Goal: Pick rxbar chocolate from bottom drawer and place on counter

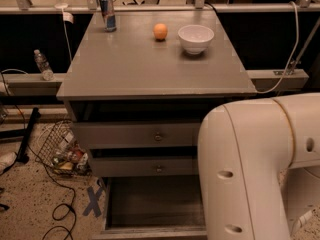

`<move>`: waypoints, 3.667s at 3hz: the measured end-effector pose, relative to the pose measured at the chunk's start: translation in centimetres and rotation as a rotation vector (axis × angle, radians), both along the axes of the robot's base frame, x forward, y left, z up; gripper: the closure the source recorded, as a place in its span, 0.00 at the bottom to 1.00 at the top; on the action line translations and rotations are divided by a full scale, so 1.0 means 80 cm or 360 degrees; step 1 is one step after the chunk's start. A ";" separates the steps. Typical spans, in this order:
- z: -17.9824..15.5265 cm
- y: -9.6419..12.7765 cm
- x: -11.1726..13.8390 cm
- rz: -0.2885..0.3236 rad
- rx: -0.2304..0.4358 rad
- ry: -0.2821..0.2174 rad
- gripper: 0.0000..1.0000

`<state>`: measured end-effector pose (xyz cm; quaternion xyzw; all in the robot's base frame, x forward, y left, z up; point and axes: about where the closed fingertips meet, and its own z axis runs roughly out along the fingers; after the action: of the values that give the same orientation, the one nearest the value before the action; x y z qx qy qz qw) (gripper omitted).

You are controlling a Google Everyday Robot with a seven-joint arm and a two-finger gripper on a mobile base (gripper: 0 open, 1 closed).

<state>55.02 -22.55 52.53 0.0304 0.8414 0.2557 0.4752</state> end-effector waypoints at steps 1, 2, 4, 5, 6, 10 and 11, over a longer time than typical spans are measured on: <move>0.047 -0.017 -0.005 -0.0006 -0.0011 -0.0111 1.00; 0.047 -0.017 -0.005 -0.0004 -0.0011 -0.0112 1.00; 0.135 0.028 -0.017 0.0230 -0.0035 -0.0318 1.00; 0.168 0.045 -0.014 0.0307 -0.0059 -0.0396 1.00; 0.220 0.068 -0.005 0.0423 -0.0134 -0.0492 1.00; 0.332 0.096 0.006 0.0589 -0.0225 -0.0753 1.00; 0.376 0.110 0.026 0.0687 -0.0271 -0.0859 1.00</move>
Offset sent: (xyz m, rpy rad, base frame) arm -0.0047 -0.0131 0.0327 -0.0066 -0.0606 -0.0043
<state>57.12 -13.77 82.60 -0.2564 0.6909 0.2779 0.6161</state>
